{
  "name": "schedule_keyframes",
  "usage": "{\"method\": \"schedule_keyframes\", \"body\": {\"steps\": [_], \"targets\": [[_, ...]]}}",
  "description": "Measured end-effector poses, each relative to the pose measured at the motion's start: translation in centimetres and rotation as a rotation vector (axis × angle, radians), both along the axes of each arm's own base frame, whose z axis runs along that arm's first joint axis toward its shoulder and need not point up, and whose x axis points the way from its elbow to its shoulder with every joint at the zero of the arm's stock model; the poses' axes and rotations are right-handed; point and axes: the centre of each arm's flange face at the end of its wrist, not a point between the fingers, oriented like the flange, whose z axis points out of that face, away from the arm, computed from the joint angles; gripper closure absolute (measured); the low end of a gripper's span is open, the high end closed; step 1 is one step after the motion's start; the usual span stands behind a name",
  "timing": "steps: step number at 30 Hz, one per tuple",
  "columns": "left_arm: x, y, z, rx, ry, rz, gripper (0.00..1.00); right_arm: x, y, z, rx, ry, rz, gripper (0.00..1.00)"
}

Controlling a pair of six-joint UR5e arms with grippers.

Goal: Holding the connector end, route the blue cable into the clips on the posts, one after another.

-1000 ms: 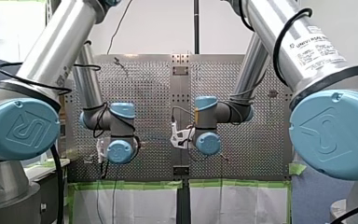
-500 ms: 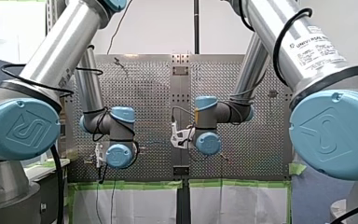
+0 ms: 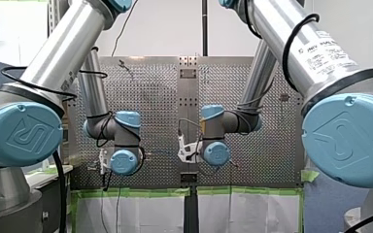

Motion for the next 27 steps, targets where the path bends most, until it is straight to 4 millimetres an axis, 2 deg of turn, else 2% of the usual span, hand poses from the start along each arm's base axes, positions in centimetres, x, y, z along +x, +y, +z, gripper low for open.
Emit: {"method": "schedule_keyframes", "body": {"steps": [16, 21, 27], "targets": [[-0.2, -0.3, 0.4, 0.0, -0.003, 0.0, 1.0, -0.5, 0.4, -0.6, 0.052, 0.064, 0.002, 1.0], [-0.8, -1.0, 1.8, -0.01, -0.009, -0.001, 1.0, 0.7, 0.0, 1.6, 0.039, 0.045, 0.014, 1.0], [-0.8, -0.8, 3.5, -0.05, -0.012, 0.013, 1.0, 1.5, 0.2, 4.7, 0.055, -0.023, 0.058, 1.0]]}}
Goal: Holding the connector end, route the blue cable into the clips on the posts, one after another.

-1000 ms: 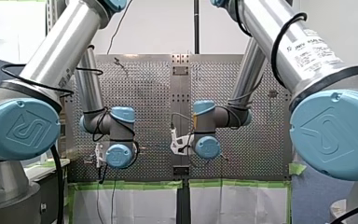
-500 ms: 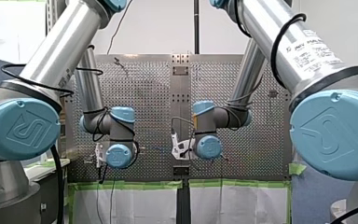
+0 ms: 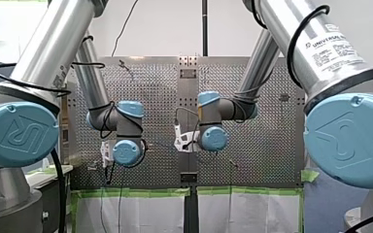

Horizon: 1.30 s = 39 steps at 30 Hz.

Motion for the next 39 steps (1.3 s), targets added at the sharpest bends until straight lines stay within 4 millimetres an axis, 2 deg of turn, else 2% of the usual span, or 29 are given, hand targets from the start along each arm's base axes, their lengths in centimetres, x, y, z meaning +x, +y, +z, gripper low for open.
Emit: {"method": "schedule_keyframes", "body": {"steps": [8, 14, 19, 27, 34, 39], "targets": [[0.4, 0.7, 2.2, -0.044, -0.007, 0.037, 1.0, 1.9, -0.8, 5.8, -0.034, -0.111, 0.053, 1.0], [0.9, 1.4, 3.8, -0.071, -0.015, 0.068, 1.0, 2.0, -0.6, 8.9, -0.046, -0.131, 0.065, 1.0], [1.9, 1.6, 5.8, -0.095, -0.034, 0.089, 1.0, 1.9, -0.2, 10.3, -0.048, -0.129, 0.091, 1.0], [4.5, 1.5, 10.2, -0.133, -0.093, 0.105, 1.0, 2.3, 0.4, 11.3, -0.039, -0.137, 0.136, 1.0], [6.5, 1.7, 14.1, -0.143, -0.142, 0.116, 1.0, 3.3, -0.3, 13.2, -0.034, -0.143, 0.132, 1.0], [8.0, 2.1, 17.7, -0.132, -0.183, 0.13, 1.0, 4.0, -0.7, 14.7, -0.032, -0.167, 0.12, 1.0]]}}
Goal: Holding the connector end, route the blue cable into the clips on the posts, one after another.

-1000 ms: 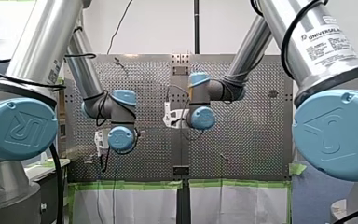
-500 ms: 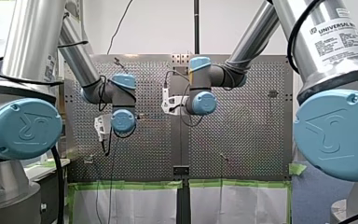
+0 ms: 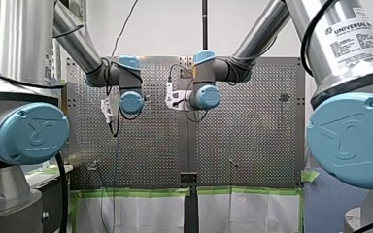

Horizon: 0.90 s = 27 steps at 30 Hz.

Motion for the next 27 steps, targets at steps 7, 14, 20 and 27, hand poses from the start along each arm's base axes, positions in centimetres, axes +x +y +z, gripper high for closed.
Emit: {"method": "schedule_keyframes", "body": {"steps": [7, 14, 20, 27], "targets": [[1.2, 1.6, 3.3, 0.03, -0.024, 0.01, 1.0, 1.0, -0.1, 3.1, -0.004, -0.086, 0.006, 1.0], [2.4, 3.9, 7.6, 0.037, -0.066, 0.02, 1.0, 1.9, -0.5, 5.8, -0.012, -0.151, 0.018, 1.0], [2.1, 5.4, 9.3, 0.032, -0.066, 0.053, 1.0, 3.0, -0.8, 7.6, -0.011, -0.207, 0.048, 1.0], [2.0, 6.2, 11.4, 0.032, -0.067, 0.076, 1.0, 3.9, -1.0, 9.1, -0.008, -0.251, 0.081, 1.0]]}}
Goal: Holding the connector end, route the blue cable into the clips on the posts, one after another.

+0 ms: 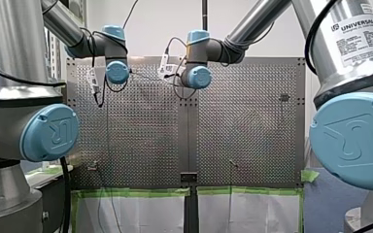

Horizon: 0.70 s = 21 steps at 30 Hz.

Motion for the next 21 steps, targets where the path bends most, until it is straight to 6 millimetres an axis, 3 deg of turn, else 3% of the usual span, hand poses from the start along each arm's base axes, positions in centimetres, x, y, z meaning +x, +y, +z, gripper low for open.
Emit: {"method": "schedule_keyframes", "body": {"steps": [8, 14, 21], "targets": [[0.5, 0.3, 3.2, -0.001, -0.015, -0.001, 1.0, 0.8, 0.3, 1.0, -0.006, -0.016, 0.02, 1.0], [0.8, 0.7, 3.8, 0.0, -0.019, 0.001, 1.0, 2.0, 0.0, 2.2, -0.002, -0.033, 0.046, 1.0], [1.4, 1.2, 4.7, 0.0, -0.033, 0.005, 1.0, 4.2, -0.3, 1.4, 0.015, -0.022, 0.077, 1.0]]}}
